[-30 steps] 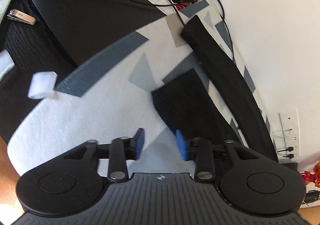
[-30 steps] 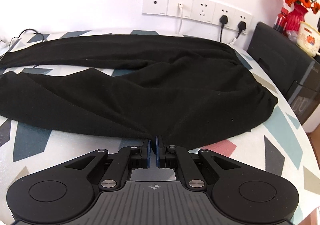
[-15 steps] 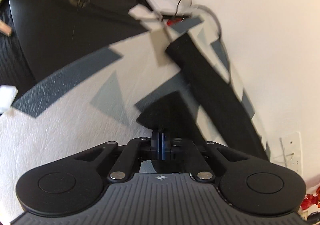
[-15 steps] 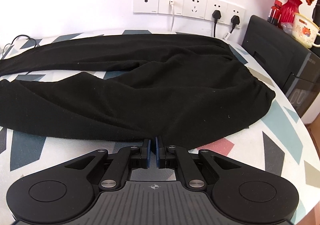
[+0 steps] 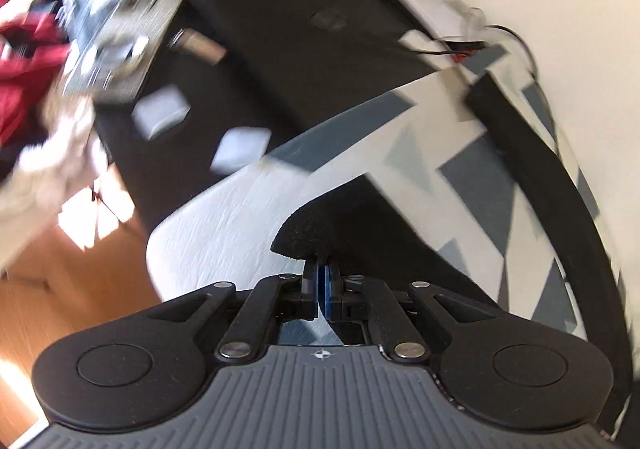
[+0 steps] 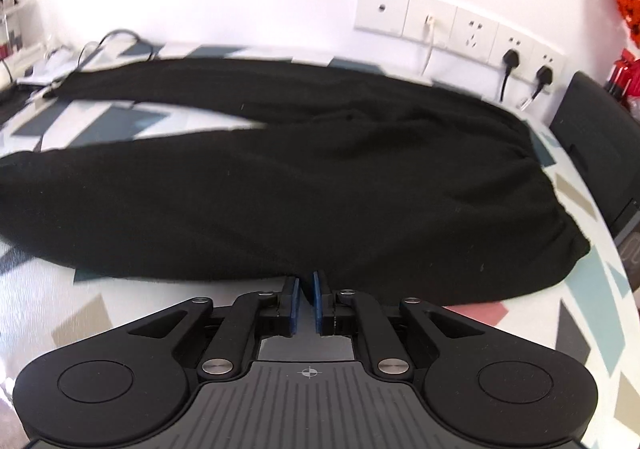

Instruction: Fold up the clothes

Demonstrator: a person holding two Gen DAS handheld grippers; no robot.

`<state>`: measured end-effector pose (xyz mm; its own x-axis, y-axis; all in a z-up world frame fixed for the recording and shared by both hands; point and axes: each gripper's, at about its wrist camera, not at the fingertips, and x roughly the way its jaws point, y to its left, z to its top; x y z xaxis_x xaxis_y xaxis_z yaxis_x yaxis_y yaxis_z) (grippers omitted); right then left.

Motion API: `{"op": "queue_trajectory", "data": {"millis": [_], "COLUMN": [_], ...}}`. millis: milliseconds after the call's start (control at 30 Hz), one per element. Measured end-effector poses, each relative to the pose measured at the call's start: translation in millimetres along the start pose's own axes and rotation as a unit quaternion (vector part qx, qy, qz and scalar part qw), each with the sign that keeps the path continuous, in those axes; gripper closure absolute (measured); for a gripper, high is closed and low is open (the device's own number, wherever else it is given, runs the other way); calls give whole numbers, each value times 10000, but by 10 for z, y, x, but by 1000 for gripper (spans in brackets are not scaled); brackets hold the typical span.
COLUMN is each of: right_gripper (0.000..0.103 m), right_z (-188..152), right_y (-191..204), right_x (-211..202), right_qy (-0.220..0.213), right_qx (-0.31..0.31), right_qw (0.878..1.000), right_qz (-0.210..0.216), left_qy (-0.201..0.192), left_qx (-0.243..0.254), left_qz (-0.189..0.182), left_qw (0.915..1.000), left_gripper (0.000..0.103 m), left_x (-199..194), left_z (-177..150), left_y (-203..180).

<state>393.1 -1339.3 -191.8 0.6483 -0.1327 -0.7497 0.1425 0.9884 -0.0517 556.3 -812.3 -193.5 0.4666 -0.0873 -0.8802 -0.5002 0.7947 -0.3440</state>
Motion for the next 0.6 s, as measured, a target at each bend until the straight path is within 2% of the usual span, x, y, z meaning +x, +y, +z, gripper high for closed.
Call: {"op": "queue_trajectory", "data": {"millis": [200,267,333,400,500,600], "right_gripper": [93,93,94,95,97,97], "right_z": [4,-6,-19,-16,22,40], "right_y": [-36,-32,-15,-5,29,73], "right_x": [6,24,24,28,-11,-35], "right_qy": [-10,-22,-55,-127,-279,-368], "right_qx": [85,108,180,250,274,267], "right_qw": [10000,9999,9998,9996,9992,9986], "right_qz": [51,50,29,-6,94,256], "left_qy": [-414,-535,-783,-1131,-1711,-1897], "left_qx": [32,22,42,157,391,260], "left_qz": [-245,-455,-815,-1320,-2137,-2052], "left_qw": [9988,9975,9936,9846,9610,9598], "left_gripper": [100,101,101,101,101,101], "left_x": [-153,-185,-274,-497,-937,-1055], "left_z": [54,159,310,433,586,668], "left_y": [-73,-188,-404,-618,-909,-807]}}
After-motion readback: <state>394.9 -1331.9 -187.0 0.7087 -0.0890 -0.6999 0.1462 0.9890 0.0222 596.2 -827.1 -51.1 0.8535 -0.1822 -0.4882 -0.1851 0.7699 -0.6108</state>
